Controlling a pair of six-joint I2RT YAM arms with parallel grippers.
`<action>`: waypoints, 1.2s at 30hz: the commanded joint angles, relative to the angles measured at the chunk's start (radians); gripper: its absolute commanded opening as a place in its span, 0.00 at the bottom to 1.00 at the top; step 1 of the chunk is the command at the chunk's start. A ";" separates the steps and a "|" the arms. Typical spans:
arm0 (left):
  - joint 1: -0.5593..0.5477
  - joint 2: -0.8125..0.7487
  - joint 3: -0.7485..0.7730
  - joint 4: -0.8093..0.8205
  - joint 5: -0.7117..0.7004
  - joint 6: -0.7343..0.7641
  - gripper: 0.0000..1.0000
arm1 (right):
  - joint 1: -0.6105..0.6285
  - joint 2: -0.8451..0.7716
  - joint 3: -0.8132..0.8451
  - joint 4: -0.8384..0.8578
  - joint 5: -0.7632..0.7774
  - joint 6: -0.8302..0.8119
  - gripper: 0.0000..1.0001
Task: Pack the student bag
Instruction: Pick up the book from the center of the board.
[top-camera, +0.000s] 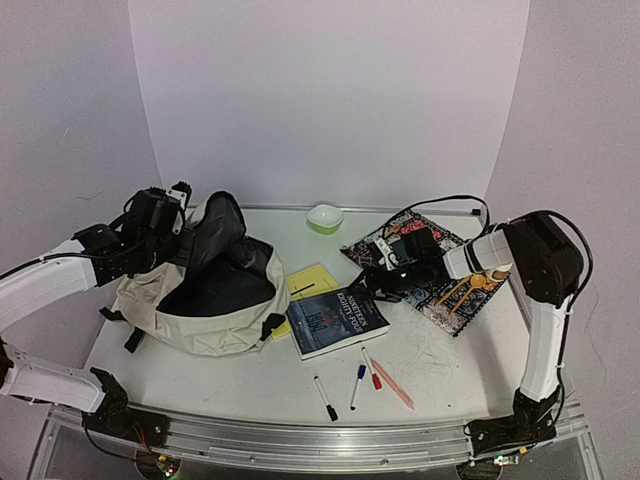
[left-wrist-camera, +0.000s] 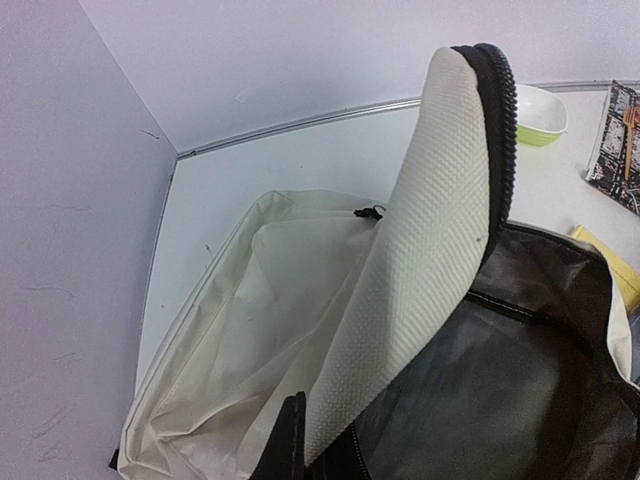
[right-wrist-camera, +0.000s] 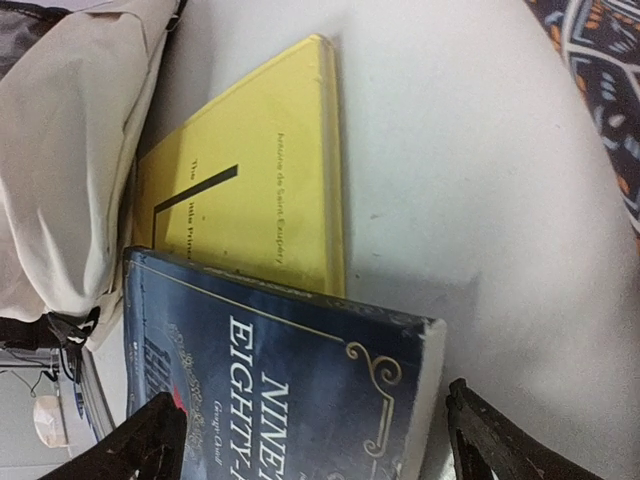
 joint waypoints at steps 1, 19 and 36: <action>0.008 -0.028 0.005 0.087 0.007 0.011 0.00 | -0.002 0.085 0.023 -0.031 -0.102 -0.014 0.88; 0.011 -0.029 0.005 0.090 0.036 0.011 0.00 | -0.046 0.141 0.040 0.011 -0.257 -0.011 0.20; 0.040 -0.057 0.008 0.095 -0.005 0.001 0.00 | -0.049 -0.120 0.014 0.060 -0.356 0.088 0.00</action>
